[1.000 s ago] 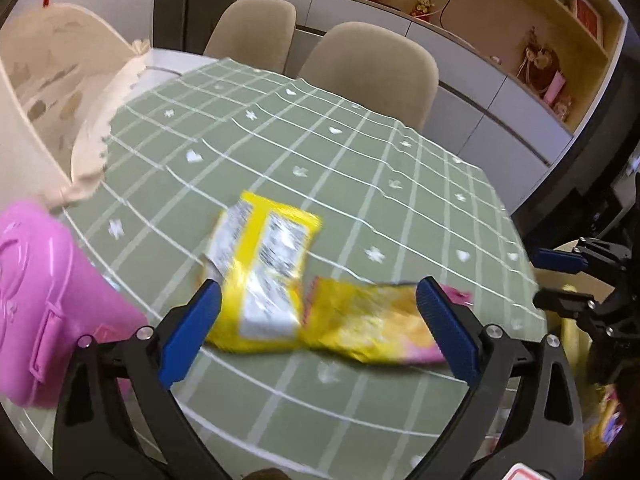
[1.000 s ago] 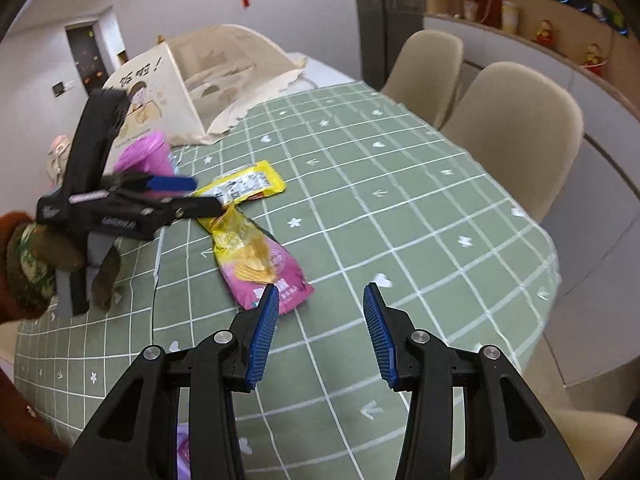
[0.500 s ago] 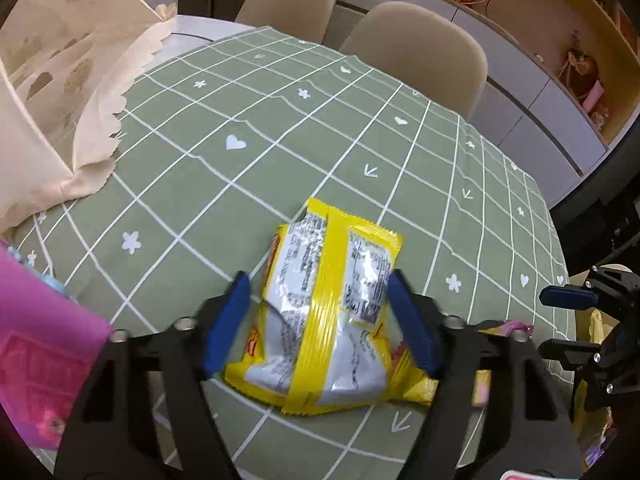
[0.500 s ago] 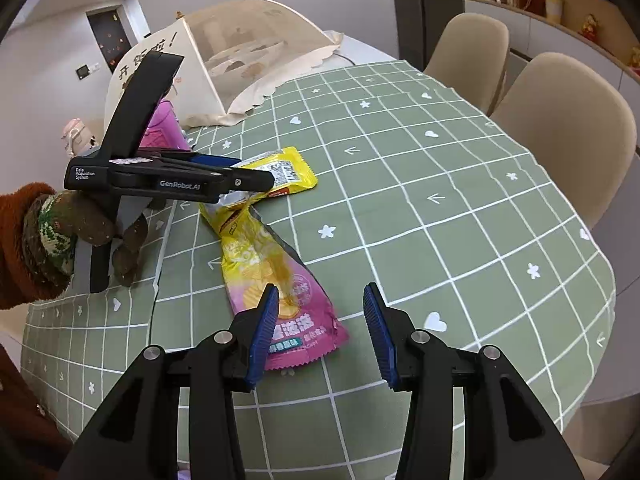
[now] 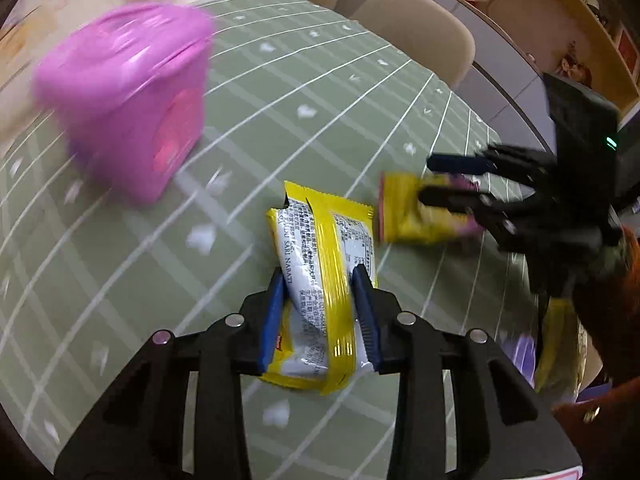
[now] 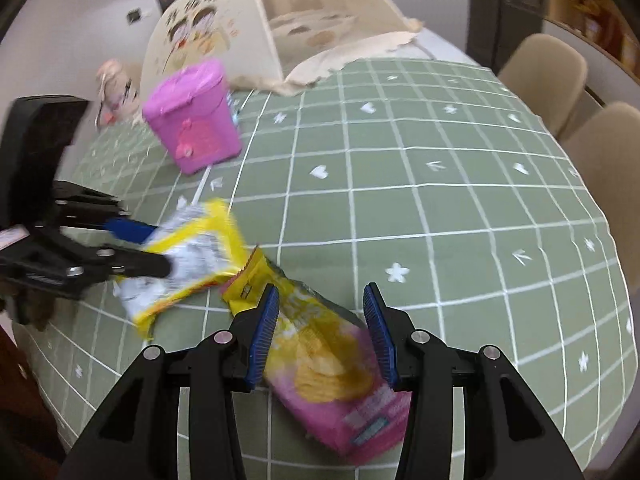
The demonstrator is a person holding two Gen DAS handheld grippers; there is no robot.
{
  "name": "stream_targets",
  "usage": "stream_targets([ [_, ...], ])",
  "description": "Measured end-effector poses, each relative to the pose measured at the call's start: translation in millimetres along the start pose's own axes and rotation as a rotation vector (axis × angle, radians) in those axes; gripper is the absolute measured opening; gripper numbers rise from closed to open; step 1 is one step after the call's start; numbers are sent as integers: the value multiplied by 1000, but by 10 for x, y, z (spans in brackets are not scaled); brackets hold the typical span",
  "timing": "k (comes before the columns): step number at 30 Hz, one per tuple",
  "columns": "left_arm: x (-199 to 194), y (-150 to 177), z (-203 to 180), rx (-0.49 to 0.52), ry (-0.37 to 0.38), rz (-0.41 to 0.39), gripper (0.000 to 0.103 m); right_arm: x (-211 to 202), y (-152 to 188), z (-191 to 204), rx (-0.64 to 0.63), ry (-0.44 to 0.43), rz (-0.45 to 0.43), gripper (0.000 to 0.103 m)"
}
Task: Collect trash
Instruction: 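Grasp the yellow wafer packet with the left gripper while the right gripper reaches the chips bag, then grasp the yellow-pink chips bag with the right gripper and lift it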
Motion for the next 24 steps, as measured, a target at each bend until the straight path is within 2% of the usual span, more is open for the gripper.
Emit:
stream_targets([
  [4,-187,252,120,-55,-50,-15,41,31,81,78,-44,10,41,42],
  [8,-240,355,201,-107,-37,-21,54,-35,242,51,17,3,58,42],
  [11,-223,361,167,-91,-46,-21,59,-104,377,106,47,-5,66,42],
  [18,-133,343,42,-38,-112,-11,59,-169,504,246,15,40,100,42],
  [19,-135,345,43,-40,-114,-13,59,-182,521,262,16,46,106,40],
  [21,-135,348,42,-41,-115,-13,59,-211,547,278,28,57,113,10],
  [24,-152,359,60,-57,-112,-14,58,-365,583,336,33,79,76,5],
])
Point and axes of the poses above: each gripper's, at about its wrist camera, not at the fingertips, and x roughly the way its jaws point, z to its left, y to its underside, the point moved 4 cm from there along x, roughly the way its jaws point, and after that the axes turned 3 degrees about y, right-handed, at the moved point
